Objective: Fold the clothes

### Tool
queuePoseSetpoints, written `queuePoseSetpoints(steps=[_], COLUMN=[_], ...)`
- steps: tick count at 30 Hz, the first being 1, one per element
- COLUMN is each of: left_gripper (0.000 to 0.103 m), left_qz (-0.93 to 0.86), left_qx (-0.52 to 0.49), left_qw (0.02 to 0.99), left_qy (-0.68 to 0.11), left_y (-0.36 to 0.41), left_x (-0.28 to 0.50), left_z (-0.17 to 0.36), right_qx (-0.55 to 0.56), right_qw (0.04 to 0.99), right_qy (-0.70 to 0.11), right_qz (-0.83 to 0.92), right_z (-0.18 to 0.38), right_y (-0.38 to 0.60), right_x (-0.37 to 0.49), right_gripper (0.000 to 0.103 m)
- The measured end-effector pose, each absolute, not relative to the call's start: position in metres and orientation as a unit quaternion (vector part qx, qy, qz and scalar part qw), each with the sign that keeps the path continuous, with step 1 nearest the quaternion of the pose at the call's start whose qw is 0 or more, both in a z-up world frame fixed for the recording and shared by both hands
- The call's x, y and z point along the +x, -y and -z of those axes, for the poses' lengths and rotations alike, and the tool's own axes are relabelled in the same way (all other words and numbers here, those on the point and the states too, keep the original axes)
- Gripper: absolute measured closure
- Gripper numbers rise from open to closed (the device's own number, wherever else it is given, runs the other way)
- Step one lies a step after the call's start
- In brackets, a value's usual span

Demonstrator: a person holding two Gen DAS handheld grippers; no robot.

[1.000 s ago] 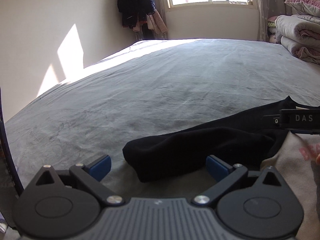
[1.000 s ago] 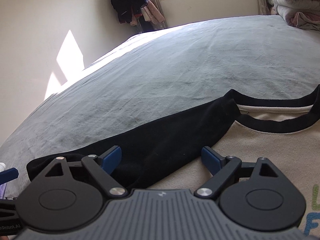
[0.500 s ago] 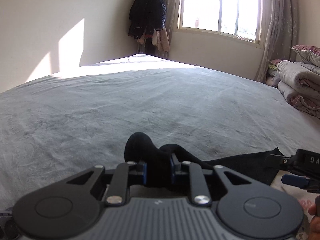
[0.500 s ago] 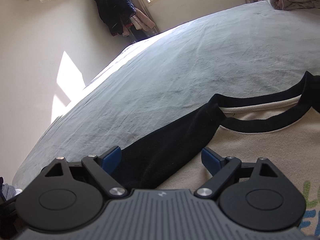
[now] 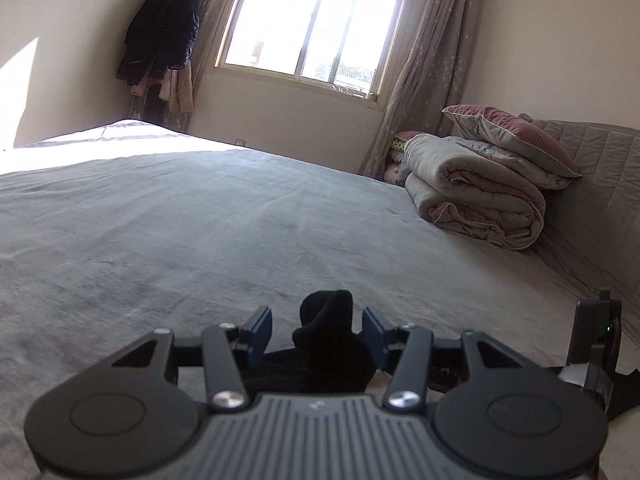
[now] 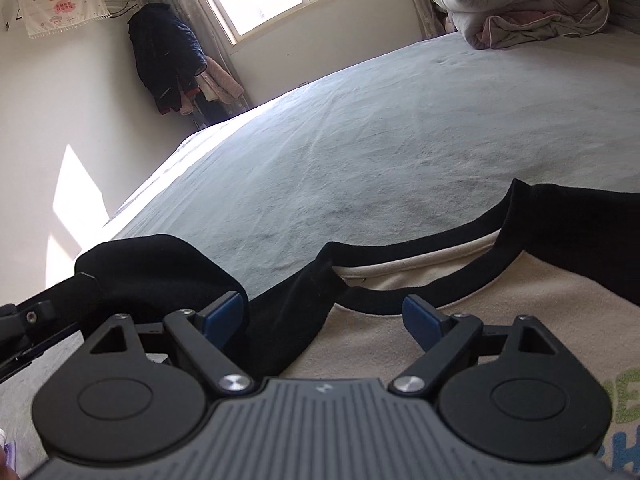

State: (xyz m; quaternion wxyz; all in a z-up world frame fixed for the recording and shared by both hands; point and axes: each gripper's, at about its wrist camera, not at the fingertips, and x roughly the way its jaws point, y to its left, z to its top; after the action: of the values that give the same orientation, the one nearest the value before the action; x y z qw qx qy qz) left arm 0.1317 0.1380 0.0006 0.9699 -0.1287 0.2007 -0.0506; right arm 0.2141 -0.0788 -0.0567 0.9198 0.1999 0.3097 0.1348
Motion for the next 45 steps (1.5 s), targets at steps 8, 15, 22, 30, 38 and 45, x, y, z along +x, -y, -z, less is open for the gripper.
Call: queuePoseSetpoints(steps=[8,15,22,30,38,45], left_gripper=[0.04,0.1,0.102,0.102,0.102,0.102], left_qz=[0.006,-0.003,-0.082,-0.212,-0.314,-0.368], left_qx=[-0.267,-0.3,-0.178,0.003,0.099,0.145], left_qw=[0.919,0.875,0.917,0.928,0.909,0.876], left_qy=[-0.291,-0.38,-0.347,-0.308,-0.257,-0.278], left_y=[-0.182,-0.176,-0.183,-0.226,-0.27,-0.3], left_x=[0.155,0.182,0.173,0.167,0.172,0.2], left_z=[0.033,0.06,0.022,-0.025,-0.045,-0.055], right_qx=[0.202,0.204,0.205,0.205,0.204,0.195], right_qw=[0.918,0.913,0.913,0.911,0.91,0.911], right_qy=[-0.312,-0.323,-0.323,-0.326,-0.329,-0.329], right_qz=[-0.138,-0.142,-0.142,-0.149,-0.152,-0.156], right_z=[0.057,0.062,0.062,0.063,0.064,0.065], right_y=[0.077,0.075,0.075,0.073,0.07,0.067], right_x=[0.215,0.218,0.218,0.217,0.217,0.217], right_gripper=[0.014,0.014,0.013,0.013,0.014,0.013])
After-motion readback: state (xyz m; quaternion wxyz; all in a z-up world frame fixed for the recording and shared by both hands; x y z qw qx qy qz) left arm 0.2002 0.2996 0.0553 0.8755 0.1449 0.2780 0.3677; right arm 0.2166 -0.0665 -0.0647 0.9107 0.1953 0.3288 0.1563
